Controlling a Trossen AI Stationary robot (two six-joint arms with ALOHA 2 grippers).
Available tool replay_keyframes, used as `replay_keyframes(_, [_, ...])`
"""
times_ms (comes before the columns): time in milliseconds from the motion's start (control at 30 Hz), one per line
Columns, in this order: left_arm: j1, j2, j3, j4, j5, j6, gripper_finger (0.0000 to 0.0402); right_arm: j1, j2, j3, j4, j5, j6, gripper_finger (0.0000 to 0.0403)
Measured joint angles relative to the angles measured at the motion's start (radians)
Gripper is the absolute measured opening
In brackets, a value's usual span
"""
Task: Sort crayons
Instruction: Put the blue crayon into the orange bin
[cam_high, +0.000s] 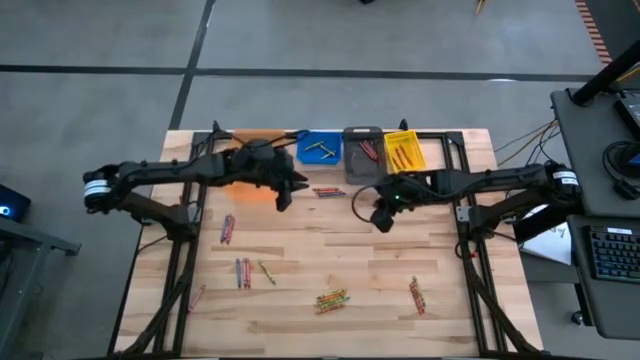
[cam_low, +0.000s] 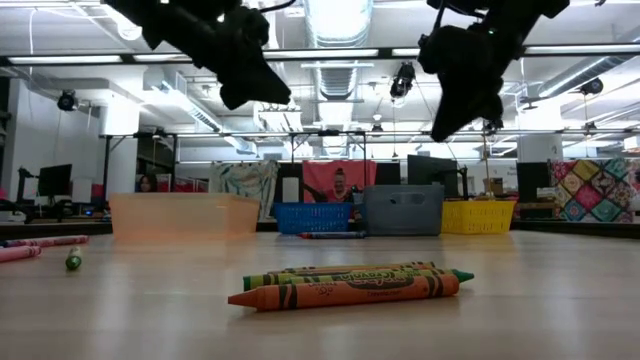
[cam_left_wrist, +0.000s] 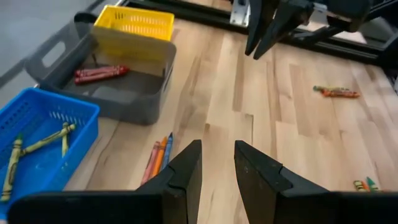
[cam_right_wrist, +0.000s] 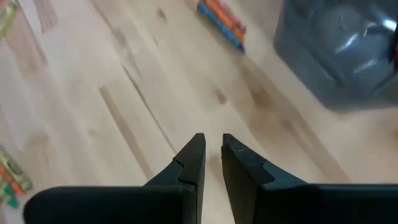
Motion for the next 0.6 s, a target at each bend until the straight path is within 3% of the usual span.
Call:
replay_keyframes(133, [-0.002, -0.010, -0.087, 0.134, 0.000, 0.005, 0.0077, 0.030, 0.004, -0.035, 0.037, 0.011, -0.061, 0.0043])
replay_keyframes(400, [-0.001, 0.069, -0.234, 0.508, 0.000, 0.046, 0.0077, 0.021, 0.035, -0.162, 0.475, 0.031, -0.294, 0.0043])
replay_keyframes(600, [-0.004, 0.196, -0.258, 0.691, 0.000, 0.080, 0.0077, 0.014, 0.018, -0.166, 0.521, 0.143, -0.346, 0.0043])
